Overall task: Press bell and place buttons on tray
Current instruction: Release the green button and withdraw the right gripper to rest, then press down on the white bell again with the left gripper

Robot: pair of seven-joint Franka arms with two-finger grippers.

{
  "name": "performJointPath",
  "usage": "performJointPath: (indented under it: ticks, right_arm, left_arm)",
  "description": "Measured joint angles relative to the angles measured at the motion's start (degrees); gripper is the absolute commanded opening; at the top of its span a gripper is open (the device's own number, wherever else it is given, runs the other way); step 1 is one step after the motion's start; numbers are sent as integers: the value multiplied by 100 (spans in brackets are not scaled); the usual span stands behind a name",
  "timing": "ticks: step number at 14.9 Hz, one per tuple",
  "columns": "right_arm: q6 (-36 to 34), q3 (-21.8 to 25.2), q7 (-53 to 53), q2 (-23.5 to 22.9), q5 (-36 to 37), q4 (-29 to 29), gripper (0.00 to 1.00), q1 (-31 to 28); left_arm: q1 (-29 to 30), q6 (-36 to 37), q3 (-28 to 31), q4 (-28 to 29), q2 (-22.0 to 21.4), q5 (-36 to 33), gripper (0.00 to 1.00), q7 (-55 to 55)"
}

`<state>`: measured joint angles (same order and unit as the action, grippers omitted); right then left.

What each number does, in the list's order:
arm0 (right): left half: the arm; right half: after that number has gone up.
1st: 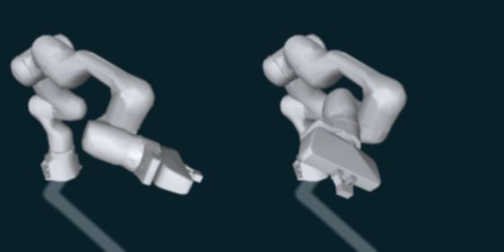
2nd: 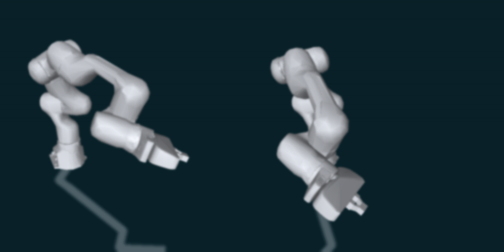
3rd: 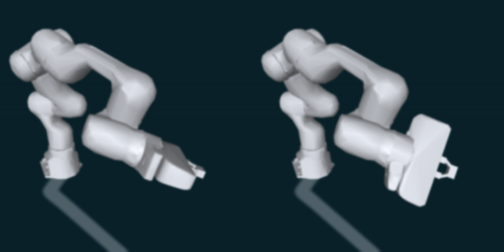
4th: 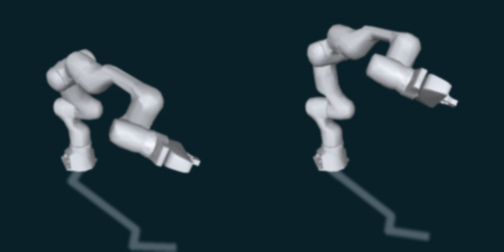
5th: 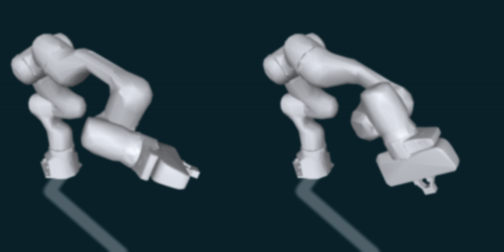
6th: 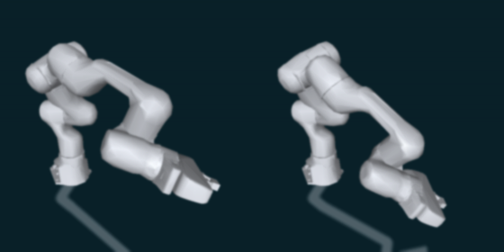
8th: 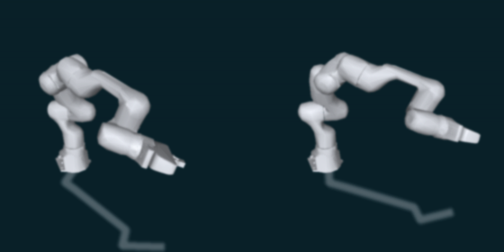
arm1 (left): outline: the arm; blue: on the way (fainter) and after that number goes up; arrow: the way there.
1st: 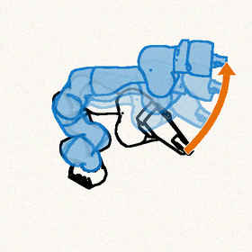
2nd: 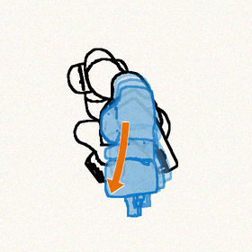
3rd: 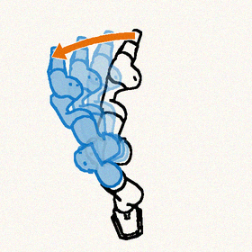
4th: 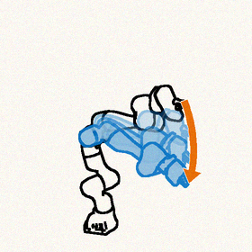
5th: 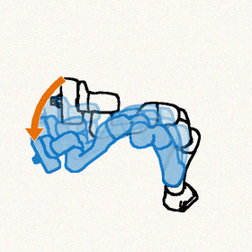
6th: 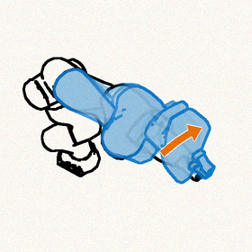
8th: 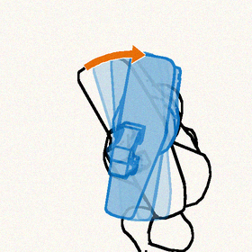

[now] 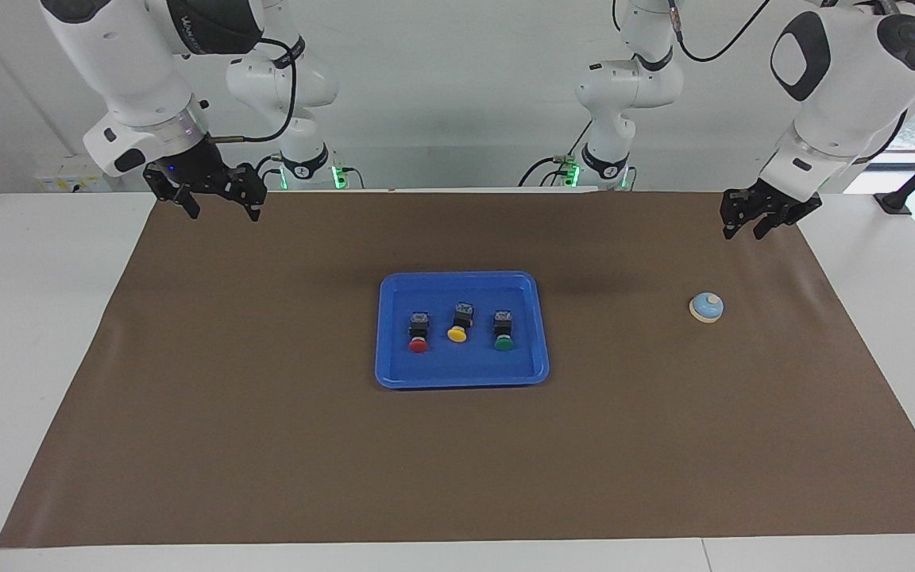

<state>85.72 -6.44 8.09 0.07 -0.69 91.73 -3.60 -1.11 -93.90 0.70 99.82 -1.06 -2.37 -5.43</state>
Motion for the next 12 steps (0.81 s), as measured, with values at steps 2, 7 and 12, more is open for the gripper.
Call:
performJointPath:
  ticks: [2,7,12]
  right_arm:
    - [41,0,-11,33,0,84,100,-17]
    - [76,4,-390,48,0,114,100,-208]
    - [77,-2,-409,59,0,115,100,-223]
  left_arm:
    - [272,-435,2,421,2,-44,0,-35]
    - [549,-2068,-1,1628,245,-45,0,-209]
    - [690,-3458,2,2564,547,-45,0,-209]
